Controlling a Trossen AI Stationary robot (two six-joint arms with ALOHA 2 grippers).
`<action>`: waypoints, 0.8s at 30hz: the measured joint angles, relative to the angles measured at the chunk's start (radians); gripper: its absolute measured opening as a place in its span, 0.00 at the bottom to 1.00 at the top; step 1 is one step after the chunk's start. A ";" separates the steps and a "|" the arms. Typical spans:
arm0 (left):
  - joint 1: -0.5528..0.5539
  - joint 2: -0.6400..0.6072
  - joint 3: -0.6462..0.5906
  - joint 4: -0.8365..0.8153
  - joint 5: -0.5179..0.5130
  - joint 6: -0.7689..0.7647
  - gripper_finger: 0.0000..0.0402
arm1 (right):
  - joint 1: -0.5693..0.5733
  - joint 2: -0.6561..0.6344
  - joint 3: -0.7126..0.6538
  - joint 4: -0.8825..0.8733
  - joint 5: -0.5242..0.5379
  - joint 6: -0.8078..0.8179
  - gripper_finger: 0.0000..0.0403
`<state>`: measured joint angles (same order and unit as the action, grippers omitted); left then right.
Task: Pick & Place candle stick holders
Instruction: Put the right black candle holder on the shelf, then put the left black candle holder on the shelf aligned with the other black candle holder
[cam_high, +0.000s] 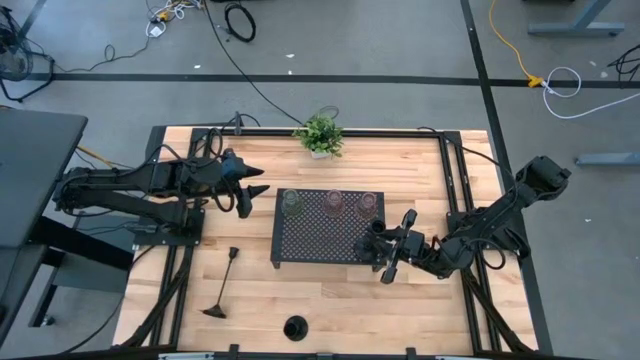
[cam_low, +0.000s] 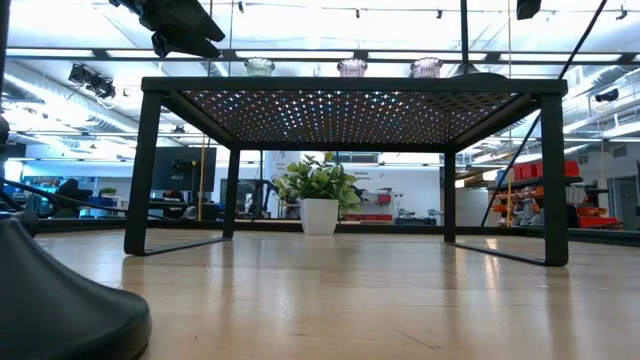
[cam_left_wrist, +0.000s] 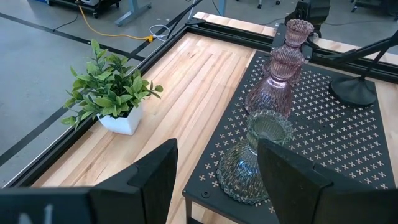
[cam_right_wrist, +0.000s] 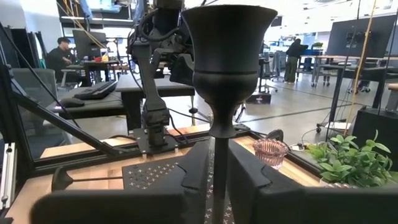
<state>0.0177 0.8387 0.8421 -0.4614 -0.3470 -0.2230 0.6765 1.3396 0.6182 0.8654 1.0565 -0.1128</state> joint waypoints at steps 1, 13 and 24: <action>0.000 0.000 0.000 0.000 0.000 0.000 0.56 | 0.000 0.000 0.000 0.000 0.000 0.000 0.13; 0.000 0.000 0.000 0.000 0.003 -0.016 0.56 | 0.001 0.000 0.000 0.001 -0.001 -0.019 0.47; -0.004 0.000 0.000 -0.081 0.110 -0.138 0.56 | 0.023 0.000 0.000 0.008 0.001 -0.030 0.67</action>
<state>0.0139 0.8387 0.8421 -0.5420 -0.2366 -0.3607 0.6998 1.3396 0.6182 0.8729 1.0575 -0.1432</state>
